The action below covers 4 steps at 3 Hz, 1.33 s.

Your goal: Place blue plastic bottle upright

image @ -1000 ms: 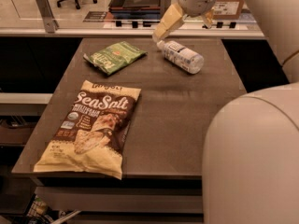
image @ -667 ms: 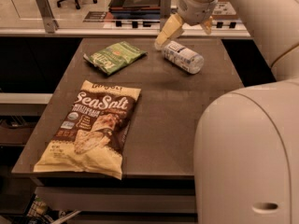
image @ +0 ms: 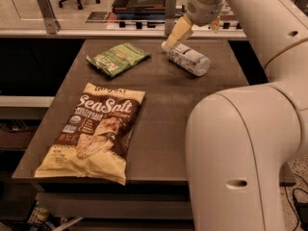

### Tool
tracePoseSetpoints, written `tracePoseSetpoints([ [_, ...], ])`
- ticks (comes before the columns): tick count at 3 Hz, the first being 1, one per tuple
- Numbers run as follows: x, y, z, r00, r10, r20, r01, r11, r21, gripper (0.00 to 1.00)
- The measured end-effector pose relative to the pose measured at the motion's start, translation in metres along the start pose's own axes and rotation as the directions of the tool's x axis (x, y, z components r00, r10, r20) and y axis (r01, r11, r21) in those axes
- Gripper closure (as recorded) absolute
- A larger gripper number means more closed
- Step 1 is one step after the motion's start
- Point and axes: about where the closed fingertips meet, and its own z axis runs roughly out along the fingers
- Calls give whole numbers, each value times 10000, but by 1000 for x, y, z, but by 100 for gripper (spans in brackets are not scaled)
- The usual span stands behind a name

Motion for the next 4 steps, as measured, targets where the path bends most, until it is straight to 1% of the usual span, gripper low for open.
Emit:
tracePoseSetpoints([
  [1, -6, -7, 1, 9982, -604, 50, 603, 9980, 172, 0],
  [2, -8, -5, 16, 9943, -1025, -284, 1030, 9945, 168, 0],
  [3, -8, 3, 44, 9874, -1279, -931, 1292, 9916, 82, 0],
  [4, -3, 4, 67, 9815, -1277, -1427, 1291, 9916, 3, 0],
])
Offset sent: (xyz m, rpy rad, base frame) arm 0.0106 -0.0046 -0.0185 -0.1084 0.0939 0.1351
